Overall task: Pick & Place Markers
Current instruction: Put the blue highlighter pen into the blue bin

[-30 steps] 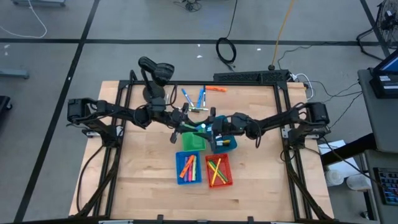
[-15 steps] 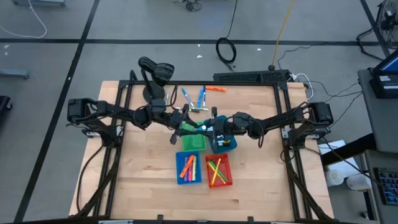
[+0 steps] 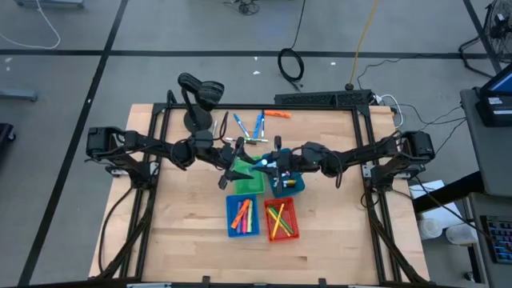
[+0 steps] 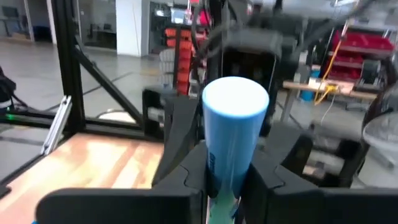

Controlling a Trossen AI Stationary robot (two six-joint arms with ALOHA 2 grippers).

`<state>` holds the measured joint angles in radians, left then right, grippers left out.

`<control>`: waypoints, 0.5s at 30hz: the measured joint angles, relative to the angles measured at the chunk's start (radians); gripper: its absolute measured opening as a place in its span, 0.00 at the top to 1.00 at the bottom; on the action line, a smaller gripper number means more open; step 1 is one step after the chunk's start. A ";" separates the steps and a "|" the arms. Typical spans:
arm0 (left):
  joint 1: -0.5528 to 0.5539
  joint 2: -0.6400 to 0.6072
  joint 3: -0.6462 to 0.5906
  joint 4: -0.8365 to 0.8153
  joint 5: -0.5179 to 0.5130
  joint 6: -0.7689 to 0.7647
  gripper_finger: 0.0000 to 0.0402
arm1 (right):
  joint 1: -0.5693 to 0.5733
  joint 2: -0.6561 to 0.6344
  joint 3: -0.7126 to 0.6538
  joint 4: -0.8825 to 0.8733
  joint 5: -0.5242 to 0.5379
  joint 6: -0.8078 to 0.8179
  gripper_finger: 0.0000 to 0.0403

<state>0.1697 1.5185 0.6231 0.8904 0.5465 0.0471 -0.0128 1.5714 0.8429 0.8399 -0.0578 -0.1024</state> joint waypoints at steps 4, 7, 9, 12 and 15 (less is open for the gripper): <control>-0.001 -0.032 0.008 -0.018 -0.049 0.017 0.42 | 0.011 -0.002 0.003 -0.052 0.007 0.034 0.89; 0.001 -0.098 0.004 -0.081 -0.059 0.097 0.42 | 0.036 -0.004 0.005 -0.079 -0.028 0.072 0.89; 0.006 -0.163 0.012 -0.084 -0.081 0.145 0.42 | 0.066 0.001 -0.004 -0.120 -0.080 0.103 0.89; 0.019 -0.268 0.011 -0.231 -0.166 0.182 0.42 | 0.114 0.017 -0.001 -0.158 -0.084 0.110 0.89; 0.033 -0.360 0.006 -0.371 -0.328 0.187 0.42 | 0.153 0.051 0.029 -0.153 -0.075 0.119 0.89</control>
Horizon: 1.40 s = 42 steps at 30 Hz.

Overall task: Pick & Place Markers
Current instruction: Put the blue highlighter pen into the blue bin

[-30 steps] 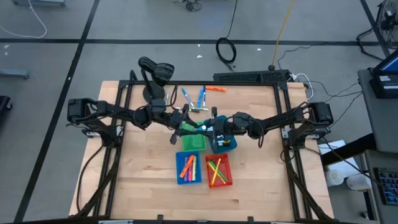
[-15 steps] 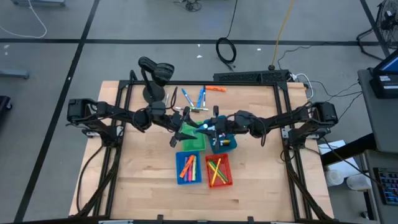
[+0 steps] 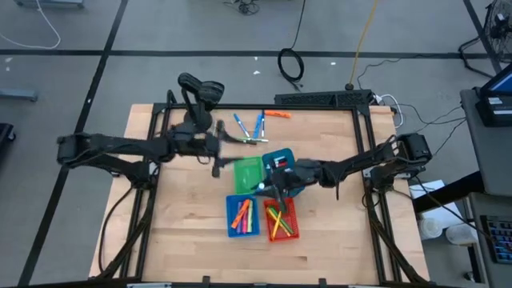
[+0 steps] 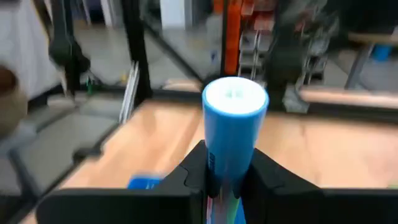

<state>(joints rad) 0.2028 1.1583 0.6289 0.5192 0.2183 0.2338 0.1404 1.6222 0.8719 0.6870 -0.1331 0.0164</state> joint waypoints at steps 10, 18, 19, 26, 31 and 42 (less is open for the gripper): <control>0.023 -0.068 0.007 -0.176 -0.209 -0.049 0.42 | 0.099 0.245 0.270 -0.200 -0.159 0.006 0.89; 0.026 -0.058 0.002 -0.205 -0.204 -0.060 0.42 | 0.087 0.374 0.397 -0.239 -0.313 0.090 0.87; 0.026 -0.058 0.002 -0.207 -0.203 -0.060 0.42 | 0.082 0.374 0.397 -0.240 -0.309 0.092 0.86; 0.026 -0.058 0.002 -0.209 -0.203 -0.055 0.42 | 0.074 0.374 0.396 -0.261 -0.313 0.078 0.81; 0.026 -0.058 0.002 -0.209 -0.205 -0.055 0.42 | 0.074 0.374 0.396 -0.283 -0.313 0.076 0.81; 0.026 -0.058 0.002 -0.221 -0.206 -0.055 0.42 | 0.068 0.374 0.395 -0.288 -0.312 0.043 0.58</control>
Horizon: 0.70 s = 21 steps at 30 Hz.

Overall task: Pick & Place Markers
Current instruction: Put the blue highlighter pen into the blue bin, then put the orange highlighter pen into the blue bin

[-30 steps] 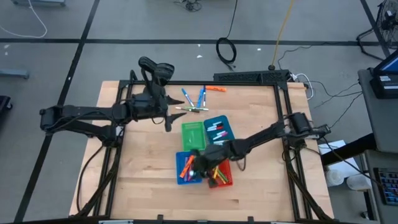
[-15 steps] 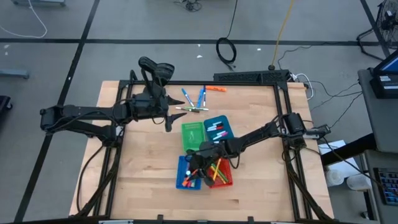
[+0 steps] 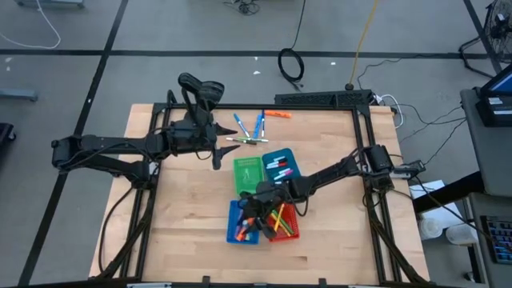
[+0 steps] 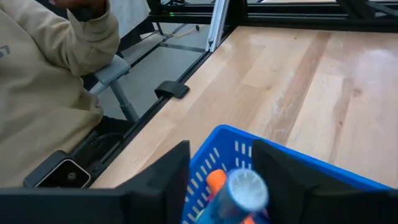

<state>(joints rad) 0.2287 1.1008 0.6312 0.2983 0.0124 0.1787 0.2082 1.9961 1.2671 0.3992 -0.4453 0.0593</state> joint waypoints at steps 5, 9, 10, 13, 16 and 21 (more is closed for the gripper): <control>0.000 0.001 0.000 -0.006 -0.002 0.000 0.42 | -0.019 -0.015 -0.001 -0.006 0.002 -0.026 0.48; 0.000 0.001 0.000 -0.006 -0.008 0.000 0.42 | -0.040 -0.060 -0.001 -0.033 0.004 -0.047 0.44; 0.000 0.001 0.000 -0.005 -0.012 0.000 0.42 | -0.047 -0.071 -0.001 -0.045 0.006 -0.053 0.44; 0.000 0.001 0.000 -0.006 -0.014 0.000 0.42 | -0.060 -0.111 -0.001 -0.110 0.040 -0.084 0.44; 0.000 0.001 0.001 -0.010 -0.014 0.000 0.42 | -0.072 -0.159 -0.001 -0.175 0.110 -0.132 0.44; 0.000 0.001 0.000 -0.012 -0.014 0.000 0.42 | -0.095 -0.273 -0.001 -0.397 0.330 -0.235 0.45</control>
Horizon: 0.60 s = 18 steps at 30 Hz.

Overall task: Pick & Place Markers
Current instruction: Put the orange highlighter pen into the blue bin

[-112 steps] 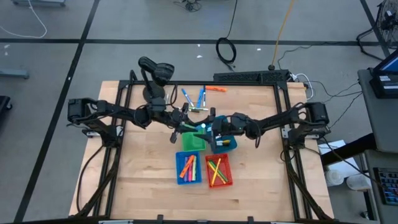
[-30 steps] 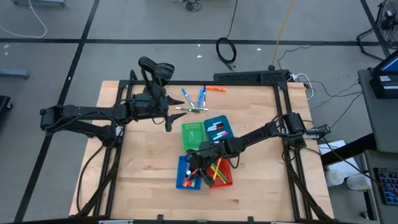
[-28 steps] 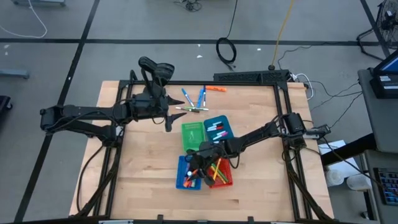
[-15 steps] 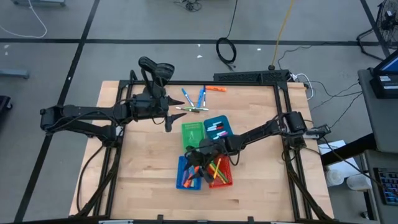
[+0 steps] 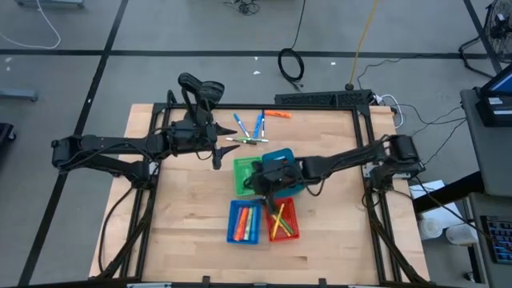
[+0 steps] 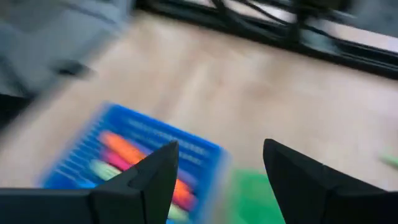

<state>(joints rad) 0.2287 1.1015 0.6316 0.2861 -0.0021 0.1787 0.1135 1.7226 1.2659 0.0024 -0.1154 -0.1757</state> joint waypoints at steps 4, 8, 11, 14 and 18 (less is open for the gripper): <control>0.000 0.000 0.000 -0.010 -0.001 0.000 0.42 | -0.028 -0.108 0.001 -0.184 0.312 -0.055 0.46; 0.000 0.000 0.000 -0.014 0.000 0.000 0.42 | -0.093 -0.187 0.001 -0.315 0.509 -0.088 0.48; 0.000 0.000 0.000 -0.014 -0.001 0.000 0.42 | -0.192 -0.224 -0.009 -0.338 0.491 -0.101 0.48; 0.000 0.000 0.000 -0.013 -0.001 0.009 0.42 | -0.330 -0.231 -0.014 -0.315 0.412 -0.134 0.48; 0.000 0.000 0.000 0.005 -0.003 0.044 0.42 | -0.567 -0.200 -0.010 -0.289 0.246 -0.146 0.48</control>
<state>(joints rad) 0.2287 1.1015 0.6319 0.2909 -0.0055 0.2224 -0.4538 1.5230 1.2560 -0.2869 0.1309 -0.3215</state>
